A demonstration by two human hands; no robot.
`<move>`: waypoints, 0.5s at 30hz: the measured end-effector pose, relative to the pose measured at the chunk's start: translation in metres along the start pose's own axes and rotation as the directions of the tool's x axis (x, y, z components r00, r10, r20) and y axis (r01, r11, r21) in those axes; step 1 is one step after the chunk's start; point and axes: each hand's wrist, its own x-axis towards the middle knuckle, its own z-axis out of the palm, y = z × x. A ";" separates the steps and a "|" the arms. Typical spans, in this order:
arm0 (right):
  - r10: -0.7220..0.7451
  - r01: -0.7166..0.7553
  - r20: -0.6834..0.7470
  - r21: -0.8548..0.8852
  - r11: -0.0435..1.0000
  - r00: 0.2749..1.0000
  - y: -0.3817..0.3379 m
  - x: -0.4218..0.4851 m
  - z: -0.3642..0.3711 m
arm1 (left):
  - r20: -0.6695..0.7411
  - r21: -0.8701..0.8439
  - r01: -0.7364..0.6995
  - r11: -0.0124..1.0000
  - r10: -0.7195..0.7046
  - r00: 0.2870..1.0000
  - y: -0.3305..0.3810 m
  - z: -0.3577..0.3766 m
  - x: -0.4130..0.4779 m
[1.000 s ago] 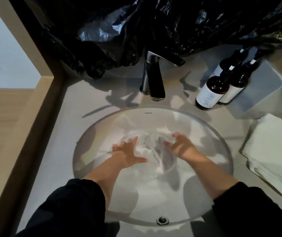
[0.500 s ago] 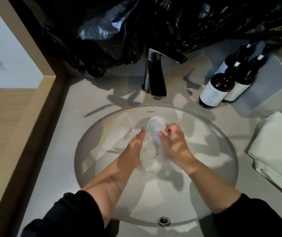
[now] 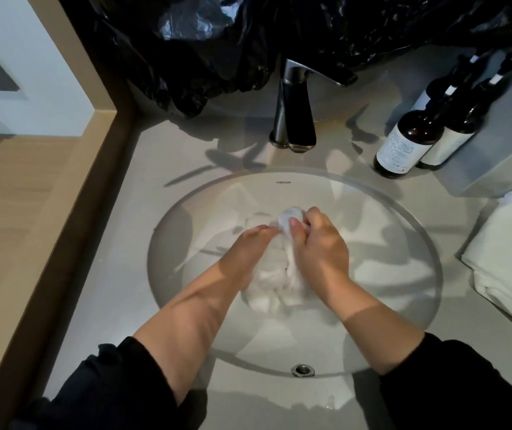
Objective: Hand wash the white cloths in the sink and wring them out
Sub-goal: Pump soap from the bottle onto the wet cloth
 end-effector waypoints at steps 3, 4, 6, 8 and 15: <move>0.172 -0.208 0.165 0.232 0.950 0.971 0.019 0.020 -0.002 | 0.213 0.175 0.000 0.985 -0.038 0.976 -0.002 -0.013 -0.006; 0.197 -0.257 0.219 0.294 0.921 0.956 0.025 0.023 -0.004 | 0.273 0.279 0.030 0.960 -0.110 0.956 -0.003 -0.018 -0.009; 0.180 -0.316 0.314 0.463 0.828 0.932 0.029 0.020 -0.011 | 0.290 0.531 0.126 0.838 -0.319 0.902 -0.004 -0.029 -0.012; 0.149 -0.359 0.393 0.540 0.761 0.907 0.031 0.015 -0.015 | 0.201 0.725 0.224 0.652 -0.511 0.836 -0.001 -0.035 -0.016; 0.223 -0.520 0.533 0.510 0.685 0.816 0.039 0.021 -0.011 | 0.325 0.123 0.172 0.977 -0.203 0.923 0.000 -0.026 -0.009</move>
